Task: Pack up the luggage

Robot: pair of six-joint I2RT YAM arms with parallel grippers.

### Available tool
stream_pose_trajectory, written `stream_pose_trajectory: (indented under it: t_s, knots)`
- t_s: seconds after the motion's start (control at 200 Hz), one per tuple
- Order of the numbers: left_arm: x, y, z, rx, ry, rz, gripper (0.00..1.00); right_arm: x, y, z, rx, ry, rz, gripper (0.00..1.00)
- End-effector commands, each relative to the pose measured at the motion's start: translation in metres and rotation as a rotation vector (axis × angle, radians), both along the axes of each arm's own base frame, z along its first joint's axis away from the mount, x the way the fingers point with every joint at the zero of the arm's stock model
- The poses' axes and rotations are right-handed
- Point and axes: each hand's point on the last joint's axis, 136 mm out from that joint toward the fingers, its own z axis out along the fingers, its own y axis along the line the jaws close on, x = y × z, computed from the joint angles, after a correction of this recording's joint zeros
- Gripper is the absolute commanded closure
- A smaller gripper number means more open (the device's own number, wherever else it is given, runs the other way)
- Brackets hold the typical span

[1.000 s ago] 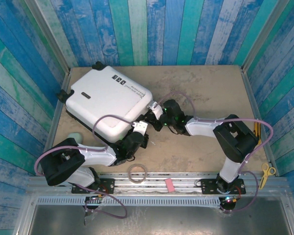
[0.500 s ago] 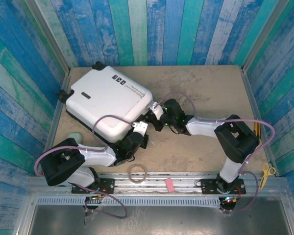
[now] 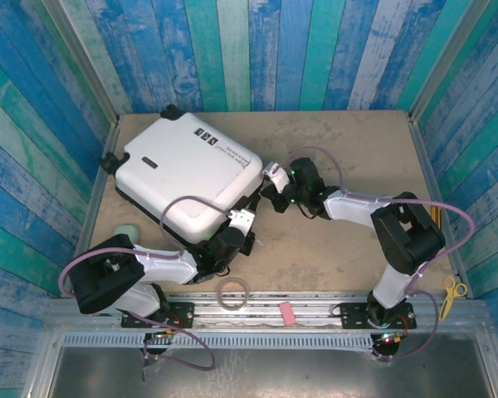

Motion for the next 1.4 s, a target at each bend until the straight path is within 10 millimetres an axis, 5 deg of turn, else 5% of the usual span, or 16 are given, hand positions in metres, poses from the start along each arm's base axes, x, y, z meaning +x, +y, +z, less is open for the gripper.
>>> stream_pose_trajectory:
  t_s: [0.0, 0.32, 0.751, 0.956, 1.112, 1.242, 1.277, 1.317, 1.397]
  knots:
    - [-0.053, -0.004, -0.055, 0.108, 0.202, -0.205, 1.0, 0.051, -0.048, -0.001, -0.083, -0.046, -0.188, 1.0]
    - [-0.062, -0.012, -0.04, 0.095, 0.184, -0.289, 1.0, 0.095, -0.075, 0.013, 0.003, -0.022, -0.219, 1.0]
    - [-0.091, -0.026, -0.041, 0.093, 0.198, -0.456, 1.0, 0.15, -0.062, 0.04, 0.02, -0.064, -0.068, 1.0]
    - [-0.103, -0.036, -0.043, 0.117, 0.2, -0.541, 1.0, 0.161, -0.046, 0.037, 0.073, -0.035, 0.051, 1.0]
    - [-0.091, -0.036, -0.034, 0.119, 0.181, -0.473, 1.0, 0.161, -0.044, 0.038, 0.094, -0.03, 0.049, 1.0]
    - [-0.061, -0.033, 0.005, 0.119, 0.104, -0.294, 0.66, 0.158, -0.047, 0.036, 0.087, -0.038, 0.038, 1.0]
    - [-0.053, -0.031, 0.028, 0.094, 0.06, -0.239, 0.55, 0.156, -0.047, 0.036, 0.087, -0.042, 0.045, 1.0]
    - [-0.044, -0.024, 0.048, 0.076, 0.021, -0.162, 0.01, 0.156, -0.046, 0.037, 0.089, -0.049, 0.054, 1.0]
    - [-0.025, 0.001, 0.089, 0.017, -0.045, 0.03, 0.07, 0.157, -0.045, 0.036, 0.09, -0.058, 0.062, 1.0]
